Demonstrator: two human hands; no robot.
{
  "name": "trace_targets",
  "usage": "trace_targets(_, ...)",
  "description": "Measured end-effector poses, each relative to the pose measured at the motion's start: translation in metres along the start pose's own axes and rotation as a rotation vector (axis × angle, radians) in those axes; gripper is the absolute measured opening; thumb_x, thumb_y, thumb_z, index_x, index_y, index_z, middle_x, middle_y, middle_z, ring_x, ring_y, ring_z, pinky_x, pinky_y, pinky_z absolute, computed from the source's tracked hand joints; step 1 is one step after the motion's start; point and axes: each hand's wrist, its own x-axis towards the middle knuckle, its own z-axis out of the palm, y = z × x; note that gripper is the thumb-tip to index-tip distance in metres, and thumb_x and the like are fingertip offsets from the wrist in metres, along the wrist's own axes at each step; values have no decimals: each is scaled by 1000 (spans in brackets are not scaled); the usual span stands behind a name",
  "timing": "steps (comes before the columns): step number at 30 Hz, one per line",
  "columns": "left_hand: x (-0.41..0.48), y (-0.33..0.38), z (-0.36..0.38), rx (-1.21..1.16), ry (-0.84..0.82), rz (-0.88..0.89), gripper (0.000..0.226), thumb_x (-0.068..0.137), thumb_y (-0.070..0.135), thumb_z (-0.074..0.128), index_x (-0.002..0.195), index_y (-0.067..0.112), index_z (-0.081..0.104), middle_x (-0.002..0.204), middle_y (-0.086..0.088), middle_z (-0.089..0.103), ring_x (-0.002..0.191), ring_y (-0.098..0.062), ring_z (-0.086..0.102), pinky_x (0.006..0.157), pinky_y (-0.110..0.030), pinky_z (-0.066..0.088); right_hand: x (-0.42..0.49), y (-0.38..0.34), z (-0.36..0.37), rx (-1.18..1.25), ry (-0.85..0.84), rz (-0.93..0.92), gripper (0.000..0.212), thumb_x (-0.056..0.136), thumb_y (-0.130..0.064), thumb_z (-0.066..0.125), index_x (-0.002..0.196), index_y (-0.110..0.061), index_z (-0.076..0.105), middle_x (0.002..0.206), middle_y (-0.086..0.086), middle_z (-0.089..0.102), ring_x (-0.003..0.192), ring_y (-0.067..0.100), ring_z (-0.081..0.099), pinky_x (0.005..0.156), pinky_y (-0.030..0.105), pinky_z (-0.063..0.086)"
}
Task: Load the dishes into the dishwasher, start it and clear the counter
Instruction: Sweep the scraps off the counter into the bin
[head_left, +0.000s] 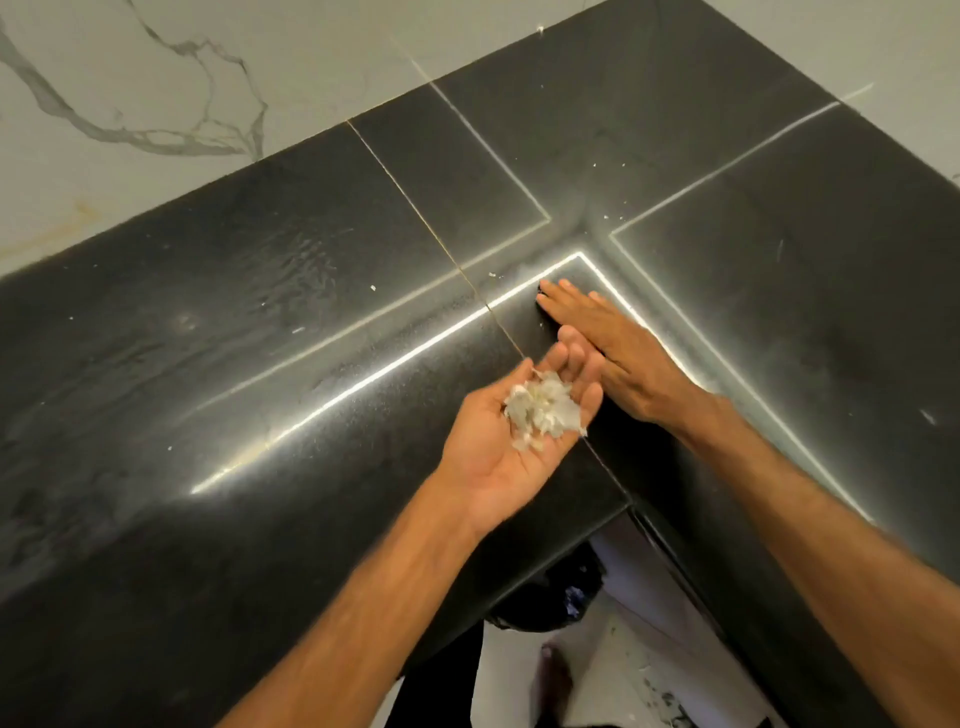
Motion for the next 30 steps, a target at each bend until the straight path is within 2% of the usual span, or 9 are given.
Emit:
trace_targets(4,-48,-52,-21,50,77,-84,35,104,18,46,103,-3,74,116,-15,70,110,-32,69,102,-40,48,-22,-8,0,0,-70,-41,50,110,-32,29,159,-19,30,167,-9,22,154,3,12,128,40,14)
trace_targets(10,-95,-133,-76,43,178,-157,36,104,18,45,105,-4,73,117,-15,70,110,-33,69,95,-42,56,-66,-18,10,-56,-116,-99,52,110,-33,27,159,-17,28,167,-6,21,154,4,11,128,37,12)
trace_targets(14,-85,-164,-107,-17,235,-178,36,105,16,45,111,-7,71,123,-18,68,112,-36,68,103,-43,48,-84,-22,14,-45,-126,-134,51,111,-30,28,160,-16,26,167,-6,19,155,5,10,128,38,12)
trace_targets(19,-37,-164,-118,-59,279,-140,37,99,12,44,110,-9,72,123,-21,68,109,-35,69,102,-43,47,-101,-26,18,-23,-156,-136,50,111,-28,28,159,-17,27,167,-7,19,154,3,10,128,35,10)
trace_targets(21,-20,-157,-118,-82,278,-112,36,97,10,44,114,-9,70,125,-23,67,110,-35,67,100,-45,52,-111,-29,19,-23,-164,-143,50,111,-29,28,159,-16,27,167,-6,20,155,5,11,128,35,10)
trace_targets(25,4,-140,-118,-151,234,-65,41,107,17,40,140,-2,53,142,-22,56,114,-37,63,85,-54,59,-135,-38,22,11,-170,-138,49,111,-27,30,158,-15,29,167,-5,22,155,8,14,128,38,13)
trace_targets(26,6,-137,-115,-156,225,-52,39,107,20,41,137,-1,55,137,-22,60,108,-37,67,79,-52,61,-142,-43,24,28,-173,-131,49,111,-27,30,158,-14,30,167,-4,23,155,9,15,128,39,13)
trace_targets(28,6,-130,-115,-177,242,-46,33,107,19,42,120,-2,64,112,-24,71,85,-37,74,65,-47,63,-159,-53,30,60,-166,-122,48,110,-23,32,157,-13,33,166,-3,26,155,11,18,128,40,14)
trace_targets(30,7,-126,-120,-253,277,-105,34,108,16,39,104,-6,64,90,-26,73,66,-39,73,48,-46,59,-177,-62,35,104,-142,-121,46,109,-18,34,155,-10,37,165,-3,29,154,13,21,127,41,17)
